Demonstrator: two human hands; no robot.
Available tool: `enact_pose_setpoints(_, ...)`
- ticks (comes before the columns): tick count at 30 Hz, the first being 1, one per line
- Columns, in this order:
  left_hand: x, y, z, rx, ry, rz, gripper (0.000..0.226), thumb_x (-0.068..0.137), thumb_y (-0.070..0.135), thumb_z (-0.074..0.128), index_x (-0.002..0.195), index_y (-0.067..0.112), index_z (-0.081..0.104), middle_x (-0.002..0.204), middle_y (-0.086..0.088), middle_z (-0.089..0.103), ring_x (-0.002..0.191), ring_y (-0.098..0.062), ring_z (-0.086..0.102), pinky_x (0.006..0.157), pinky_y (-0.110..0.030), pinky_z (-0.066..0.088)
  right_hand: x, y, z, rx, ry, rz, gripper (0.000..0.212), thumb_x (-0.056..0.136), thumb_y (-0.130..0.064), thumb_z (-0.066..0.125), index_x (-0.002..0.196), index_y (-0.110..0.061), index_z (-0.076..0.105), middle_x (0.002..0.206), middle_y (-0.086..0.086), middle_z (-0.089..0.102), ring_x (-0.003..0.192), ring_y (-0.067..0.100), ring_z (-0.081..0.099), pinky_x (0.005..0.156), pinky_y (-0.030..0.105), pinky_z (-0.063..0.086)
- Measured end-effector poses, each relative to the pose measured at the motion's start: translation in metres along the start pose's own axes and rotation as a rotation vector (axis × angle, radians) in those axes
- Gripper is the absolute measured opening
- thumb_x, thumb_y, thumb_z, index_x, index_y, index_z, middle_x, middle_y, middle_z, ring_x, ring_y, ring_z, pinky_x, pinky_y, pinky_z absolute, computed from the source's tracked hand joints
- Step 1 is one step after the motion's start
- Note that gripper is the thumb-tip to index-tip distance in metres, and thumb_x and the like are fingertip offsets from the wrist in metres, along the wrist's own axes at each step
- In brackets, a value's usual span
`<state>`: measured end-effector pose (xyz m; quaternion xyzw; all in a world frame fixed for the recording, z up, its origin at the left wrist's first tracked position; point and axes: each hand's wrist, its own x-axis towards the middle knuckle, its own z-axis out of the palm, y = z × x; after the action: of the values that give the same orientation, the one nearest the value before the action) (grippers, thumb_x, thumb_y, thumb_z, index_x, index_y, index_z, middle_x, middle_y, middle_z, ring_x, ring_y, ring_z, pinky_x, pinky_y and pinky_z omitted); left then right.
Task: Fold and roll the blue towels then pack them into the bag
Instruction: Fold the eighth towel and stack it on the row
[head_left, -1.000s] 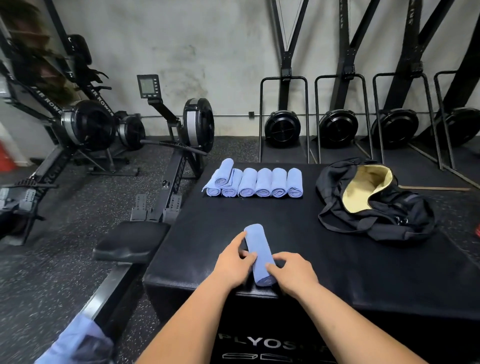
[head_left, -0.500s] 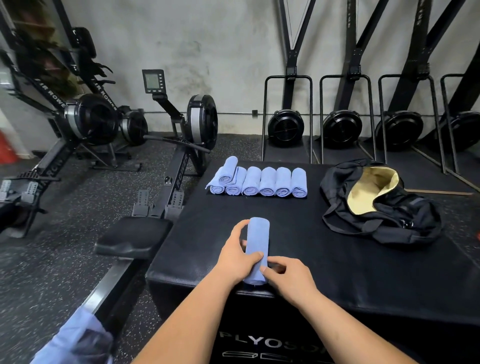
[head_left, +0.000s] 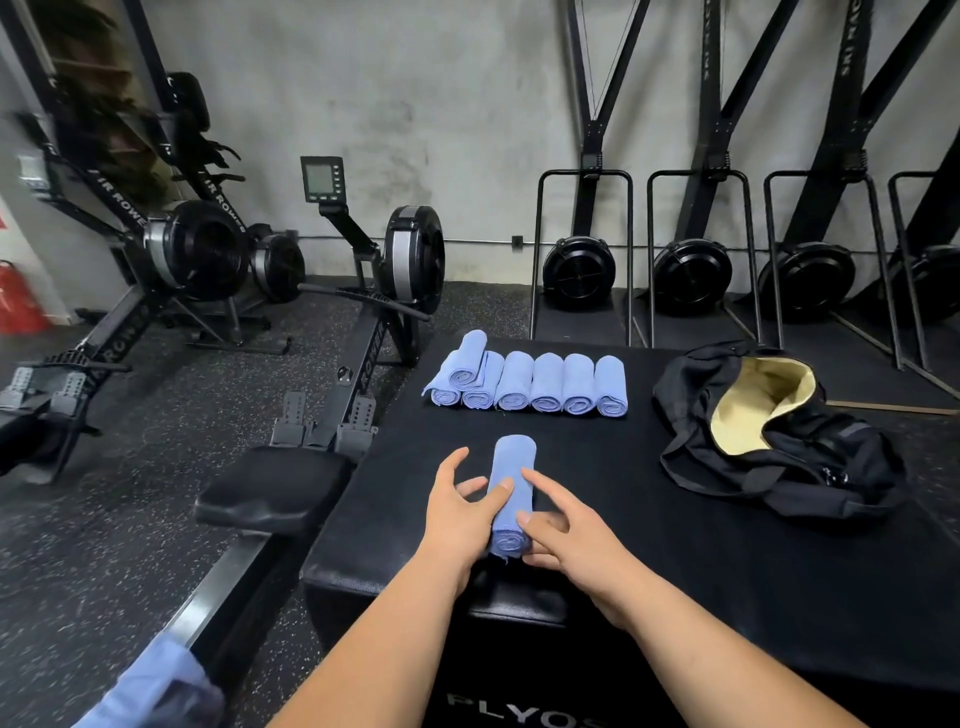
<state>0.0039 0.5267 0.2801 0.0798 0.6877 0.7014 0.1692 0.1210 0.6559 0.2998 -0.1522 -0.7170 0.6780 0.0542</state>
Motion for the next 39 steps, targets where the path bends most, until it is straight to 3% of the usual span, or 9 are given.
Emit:
enact_pose_setpoints(6, 0.021, 0.0, -0.002, 0.002, 0.008, 0.052, 0.063, 0.092, 0.041, 0.08, 0.146, 0.042, 0.048, 0.126, 0.003, 0.07, 0.111, -0.012, 0.071, 0.087, -0.03, 0.059, 0.025, -0.008, 0.001, 0.12, 0.051, 0.014, 0.053, 0.101, -0.011, 0.067, 0.143, -0.042, 0.056, 0.113, 0.009, 0.078, 0.108, 0.029, 0.075, 0.103, 0.046, 0.057)
enact_pose_setpoints(11, 0.045, 0.005, -0.012, 0.071, -0.035, 0.09, 0.062, 0.083, 0.058, 0.072, 0.141, 0.045, 0.055, 0.115, 0.004, 0.073, 0.109, -0.011, 0.071, 0.1, -0.048, 0.059, 0.055, -0.018, -0.001, 0.13, 0.106, -0.002, 0.052, 0.101, -0.011, 0.066, 0.142, -0.042, 0.057, 0.112, 0.005, 0.079, 0.107, 0.026, 0.076, 0.103, 0.046, 0.057)
enact_pose_setpoints(16, 0.074, 0.0, -0.03, 0.383, -0.078, 0.202, 0.052, 0.099, 0.05, 0.068, 0.148, 0.044, 0.052, 0.132, 0.007, 0.063, 0.12, 0.001, 0.061, 0.109, -0.024, 0.043, 0.093, -0.027, -0.004, 0.147, 0.148, -0.03, 0.051, 0.102, -0.013, 0.065, 0.143, -0.042, 0.055, 0.111, 0.005, 0.079, 0.103, 0.023, 0.076, 0.095, 0.041, 0.062)
enact_pose_setpoints(22, 0.11, -0.005, -0.04, 0.495, -0.067, 0.151, 0.058, 0.102, 0.06, 0.055, 0.156, 0.041, 0.044, 0.146, 0.009, 0.055, 0.133, -0.004, 0.052, 0.112, -0.025, 0.036, 0.151, -0.035, -0.012, 0.141, 0.211, -0.038, 0.05, 0.103, -0.012, 0.065, 0.144, -0.039, 0.057, 0.111, 0.008, 0.077, 0.101, 0.02, 0.076, 0.086, 0.032, 0.062)
enact_pose_setpoints(27, 0.141, -0.025, -0.044, 0.806, -0.099, 0.276, 0.07, 0.103, 0.064, 0.046, 0.164, 0.034, 0.031, 0.168, 0.007, 0.035, 0.158, -0.013, 0.023, 0.128, -0.036, 0.022, 0.203, -0.04, -0.021, 0.1, 0.231, -0.037, 0.05, 0.103, -0.012, 0.064, 0.147, -0.036, 0.056, 0.115, 0.009, 0.07, 0.098, 0.018, 0.071, 0.087, 0.032, 0.061)
enact_pose_setpoints(29, 0.151, -0.032, -0.043, 0.976, -0.072, 0.299, 0.072, 0.104, 0.068, 0.038, 0.166, 0.035, 0.026, 0.172, 0.003, 0.028, 0.162, -0.018, 0.012, 0.131, -0.038, 0.014, 0.224, -0.041, -0.026, 0.063, 0.246, -0.038, 0.051, 0.104, -0.012, 0.063, 0.148, -0.035, 0.055, 0.106, 0.005, 0.068, 0.093, 0.015, 0.069, 0.09, 0.033, 0.061)
enact_pose_setpoints(33, 0.149, -0.044, -0.037, 1.263, -0.016, 0.341, 0.078, 0.102, 0.076, 0.014, 0.168, 0.034, 0.015, 0.176, 0.002, 0.007, 0.162, -0.017, -0.007, 0.131, -0.039, 0.0, 0.261, -0.043, -0.035, 0.021, 0.275, -0.041, 0.048, 0.105, -0.012, 0.061, 0.148, -0.033, 0.055, 0.101, 0.004, 0.066, 0.082, 0.01, 0.064, 0.082, 0.024, 0.059)
enact_pose_setpoints(37, 0.147, -0.047, -0.033, 1.341, 0.009, 0.358, 0.081, 0.098, 0.08, 0.007, 0.167, 0.037, 0.016, 0.177, 0.003, 0.002, 0.162, -0.017, -0.012, 0.131, -0.041, -0.002, 0.297, -0.036, -0.038, -0.051, 0.316, -0.041, 0.049, 0.103, -0.017, 0.061, 0.148, -0.037, 0.056, 0.093, 0.004, 0.066, 0.077, 0.016, 0.061, 0.097, 0.043, 0.06)
enact_pose_setpoints(39, 0.148, -0.048, -0.032, 1.346, 0.027, 0.373, 0.082, 0.098, 0.081, 0.006, 0.166, 0.039, 0.019, 0.177, 0.004, 0.004, 0.162, -0.017, -0.012, 0.131, -0.041, -0.001, 0.311, -0.034, -0.038, -0.115, 0.339, -0.044, 0.05, 0.101, -0.02, 0.062, 0.146, -0.041, 0.057, 0.089, 0.003, 0.063, 0.078, 0.019, 0.06, 0.099, 0.044, 0.058)
